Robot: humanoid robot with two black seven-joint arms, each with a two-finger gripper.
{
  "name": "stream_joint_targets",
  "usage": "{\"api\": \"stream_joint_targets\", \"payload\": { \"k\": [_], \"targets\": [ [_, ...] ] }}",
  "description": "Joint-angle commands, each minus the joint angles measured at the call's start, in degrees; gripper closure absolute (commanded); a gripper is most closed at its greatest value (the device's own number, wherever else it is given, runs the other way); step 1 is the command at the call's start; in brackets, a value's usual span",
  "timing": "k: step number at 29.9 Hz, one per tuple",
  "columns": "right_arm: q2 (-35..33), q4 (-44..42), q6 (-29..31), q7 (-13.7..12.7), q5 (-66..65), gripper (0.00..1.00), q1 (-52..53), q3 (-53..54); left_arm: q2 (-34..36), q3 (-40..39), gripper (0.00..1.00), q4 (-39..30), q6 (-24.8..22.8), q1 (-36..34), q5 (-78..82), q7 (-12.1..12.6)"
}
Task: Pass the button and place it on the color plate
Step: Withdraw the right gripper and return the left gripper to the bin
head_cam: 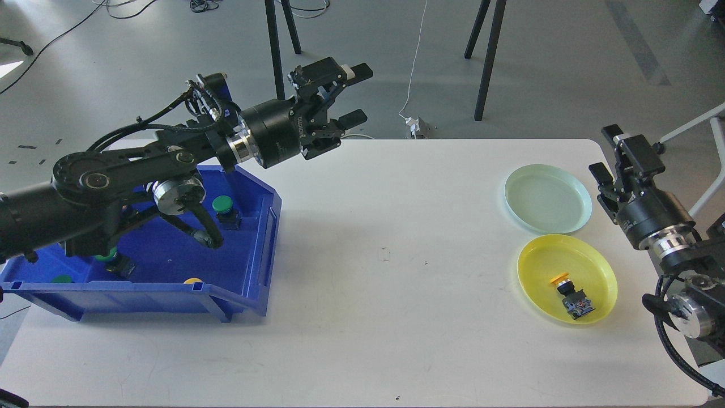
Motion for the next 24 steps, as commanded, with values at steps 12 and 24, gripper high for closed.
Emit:
{"api": "stream_joint_targets", "payload": {
  "k": [12,24],
  "targets": [
    [2.67,-1.93,16.91,0.01,6.03,0.03,5.5,6.15,37.89,0.25,0.05,-11.16,-16.07,-4.46,39.88,0.01],
    [3.82,-1.93,16.99,0.01,5.94,0.03,1.72,6.33,31.5,1.56,0.04,6.13,-16.07,2.21,68.58,0.01]
  ]
}}
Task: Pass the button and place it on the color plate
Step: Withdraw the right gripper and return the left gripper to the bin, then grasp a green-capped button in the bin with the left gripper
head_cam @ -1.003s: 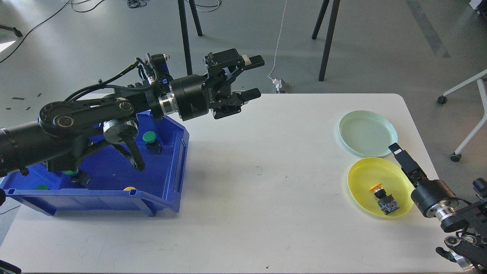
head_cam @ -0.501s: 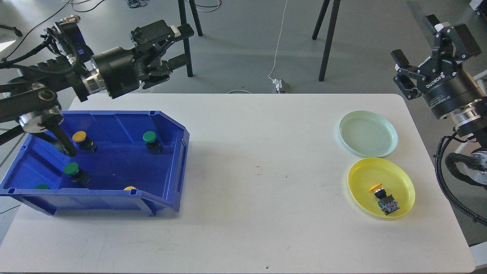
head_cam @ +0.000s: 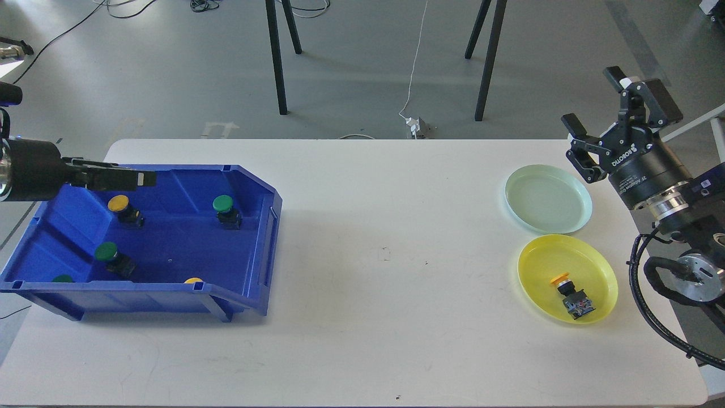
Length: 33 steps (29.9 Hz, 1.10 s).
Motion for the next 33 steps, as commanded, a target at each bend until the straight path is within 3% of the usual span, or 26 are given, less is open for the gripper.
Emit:
{"api": "stream_joint_targets", "payload": {
  "k": [1,8,24,33],
  "targets": [
    [-0.35,0.04,0.0,0.0,0.0,0.03,-0.3,0.26,-5.96,0.18,0.04,8.15,0.01,3.91,2.11,0.0],
    [-1.23,-0.14,0.09,0.0,0.0,0.02,-1.53,0.7,-11.42,0.18,0.04,18.1,0.01,9.63,5.36,0.0],
    [-0.79,-0.14,0.09,0.0,0.09,0.02,-3.46,0.61,-12.21,2.28,0.05,21.18,0.01,10.87,9.5,0.0],
    [-1.23,0.04,0.09,0.0,0.09,0.02,-3.99,0.7,-16.7,2.99,0.05,27.77,0.01,12.89,9.41,0.0]
  ]
}}
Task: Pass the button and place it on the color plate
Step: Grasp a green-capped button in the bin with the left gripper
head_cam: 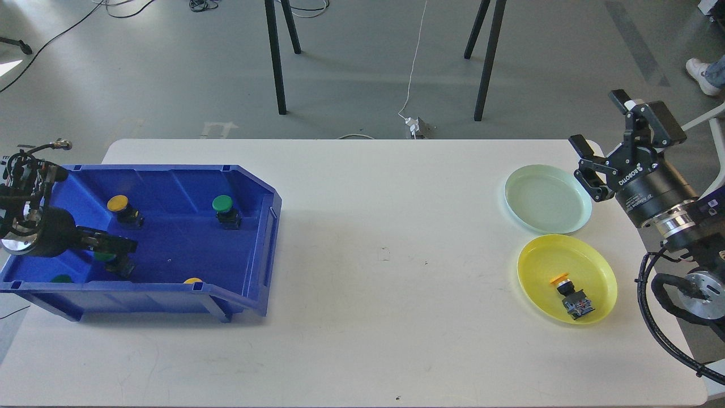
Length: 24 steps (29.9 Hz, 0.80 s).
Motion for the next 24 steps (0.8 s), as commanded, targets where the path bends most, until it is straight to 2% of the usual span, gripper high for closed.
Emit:
{"api": "stream_joint_targets", "payload": {
  "k": [1,15,24],
  "targets": [
    [-0.11,0.05,0.0,0.0,0.0,0.02,-0.04,0.01,-0.73,0.1,0.05,1.88,-0.01,0.47,0.0,0.01],
    [-0.02,0.4,0.08,0.0,0.0,0.02,-0.82,-0.08,-3.98,0.01,0.05,7.6,1.45,2.94,-0.52,0.01],
    [-0.02,0.4,0.96,0.0,0.0,0.02,-1.62,0.1,-4.16,0.01,0.07,8.04,1.54,2.94,-0.35,0.01]
  ]
}}
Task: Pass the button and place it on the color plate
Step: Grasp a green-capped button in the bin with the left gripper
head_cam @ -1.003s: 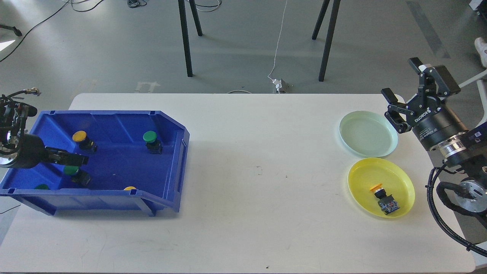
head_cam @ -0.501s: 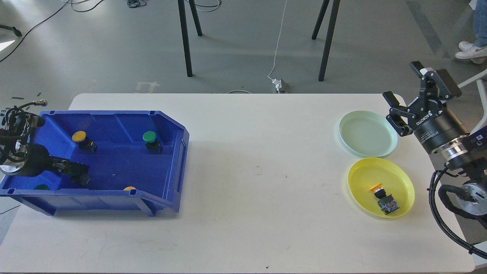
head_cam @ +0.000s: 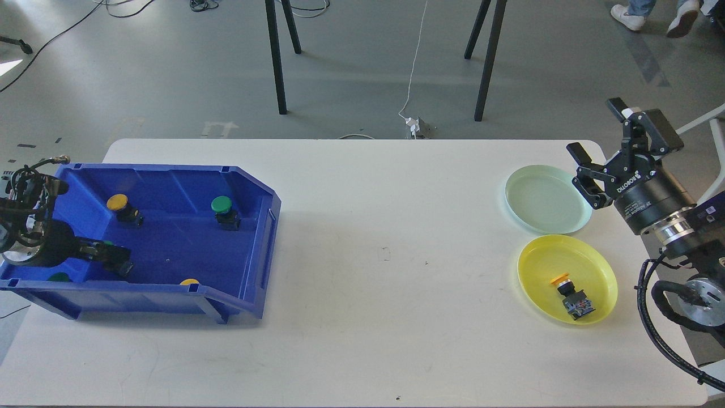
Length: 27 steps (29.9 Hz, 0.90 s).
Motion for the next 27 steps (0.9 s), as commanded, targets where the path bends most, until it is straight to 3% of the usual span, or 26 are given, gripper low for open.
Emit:
{"api": "stream_joint_targets", "payload": {
  "k": [1,9,16,21,27],
  "targets": [
    [0.0,-0.02,0.17,0.0,0.0,0.02,-0.27,0.1,-0.09,0.01,0.08,0.14,0.0,0.03,0.06,0.0],
    [-0.09,-0.11,0.17,0.0,0.0,0.02,-0.8,0.18,-0.01,0.01,0.23,0.14,0.0,0.11,0.24,0.0],
    [0.0,-0.11,0.17,0.0,0.0,0.02,-0.98,0.18,-0.01,0.01,0.3,-0.04,0.0,0.11,0.15,0.0],
    [0.0,-0.02,0.17,0.0,0.0,0.02,-1.15,0.18,-0.09,0.09,0.38,-0.48,2.64,0.38,0.41,0.0],
    [0.0,0.15,0.17,0.0,0.0,0.02,-1.5,0.27,-0.09,0.09,0.67,-0.48,2.9,0.99,0.5,0.0]
  ]
}}
